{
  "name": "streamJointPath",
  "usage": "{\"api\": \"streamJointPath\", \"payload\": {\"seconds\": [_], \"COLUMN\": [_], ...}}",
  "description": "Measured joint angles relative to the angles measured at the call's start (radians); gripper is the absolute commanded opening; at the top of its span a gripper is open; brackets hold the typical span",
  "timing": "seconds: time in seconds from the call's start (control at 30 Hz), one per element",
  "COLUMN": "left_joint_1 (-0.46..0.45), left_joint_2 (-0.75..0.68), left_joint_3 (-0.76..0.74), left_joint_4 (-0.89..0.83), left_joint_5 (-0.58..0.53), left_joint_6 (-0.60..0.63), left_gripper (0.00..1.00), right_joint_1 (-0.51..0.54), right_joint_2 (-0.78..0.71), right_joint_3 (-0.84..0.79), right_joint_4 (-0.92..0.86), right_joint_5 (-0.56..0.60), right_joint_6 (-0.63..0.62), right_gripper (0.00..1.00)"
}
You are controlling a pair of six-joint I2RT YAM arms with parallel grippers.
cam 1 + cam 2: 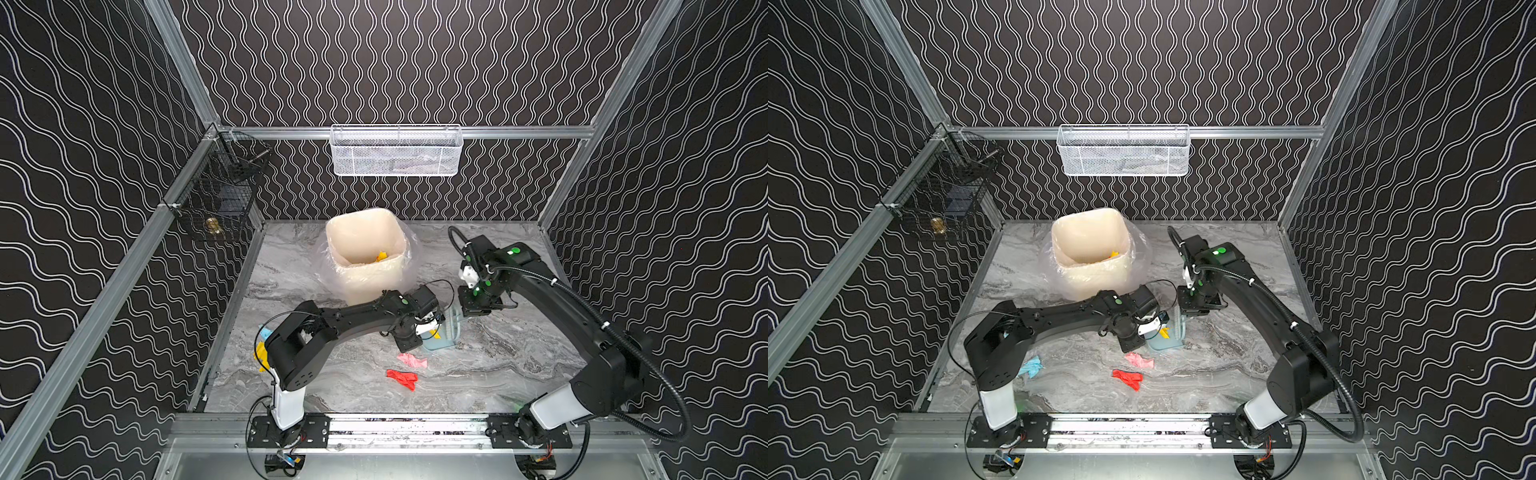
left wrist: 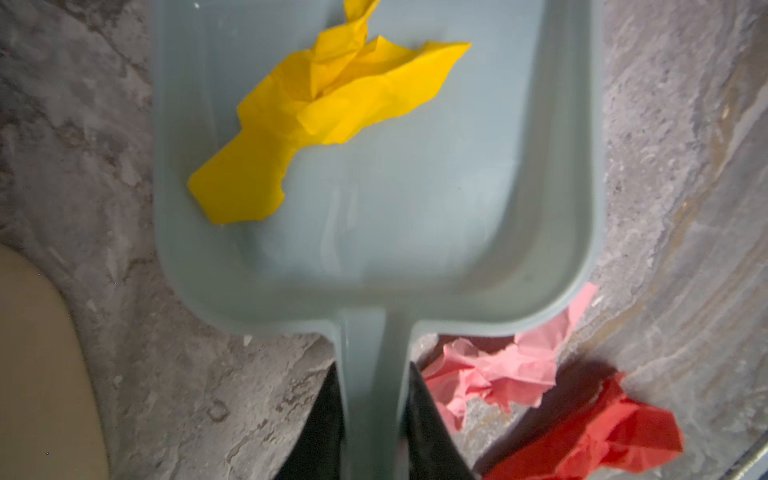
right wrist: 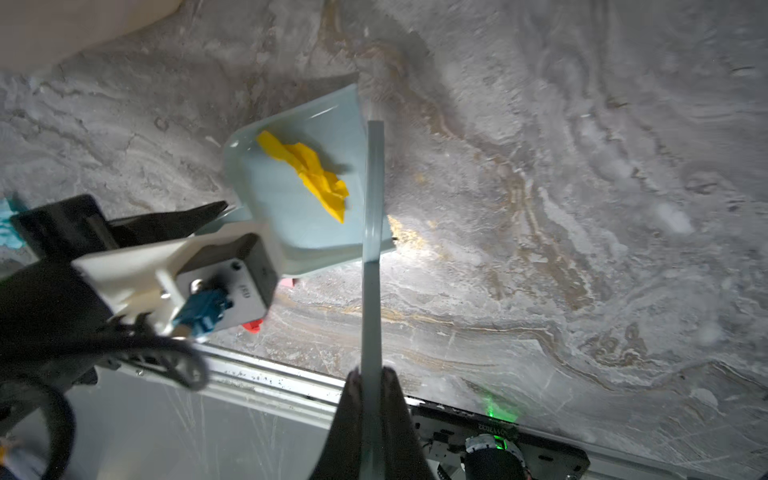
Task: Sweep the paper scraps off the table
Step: 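Sweep the yellow scrap into the dustpan with the right-held brush, then carry the dustpan to the beige bin with the left gripper while the right draws back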
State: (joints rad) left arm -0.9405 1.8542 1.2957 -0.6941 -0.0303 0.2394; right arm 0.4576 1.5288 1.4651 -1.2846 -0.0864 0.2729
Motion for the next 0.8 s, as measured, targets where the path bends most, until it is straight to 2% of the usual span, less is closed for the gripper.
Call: {"api": "streamJointPath", "payload": {"seconds": [0.27, 0.43, 0.8], "left_joint_1": [0.002, -0.001, -0.007], "left_joint_2": [-0.148, -0.270, -0.439], "left_joint_3": [-0.034, -0.018, 0.195], "left_joint_4": [0.020, -0.015, -0.230], "left_joint_5": [-0.019, -0.030, -0.101], "left_joint_6": [-0.018, -0.035, -0.089], "left_gripper": [0.05, 0.05, 0.06], "right_joint_1": [-0.145, -0.200, -0.241], "right_joint_2": [-0.084, -0.106, -0.095], "right_joint_3": [0.018, -0.001, -0.014], "right_joint_4": [-0.005, 0.000, 0.033], "right_joint_5": [-0.002, -0.017, -0.064], "right_joint_6": [-0.013, -0.032, -0.061], "right_gripper": [0.00, 0.00, 0.00]}}
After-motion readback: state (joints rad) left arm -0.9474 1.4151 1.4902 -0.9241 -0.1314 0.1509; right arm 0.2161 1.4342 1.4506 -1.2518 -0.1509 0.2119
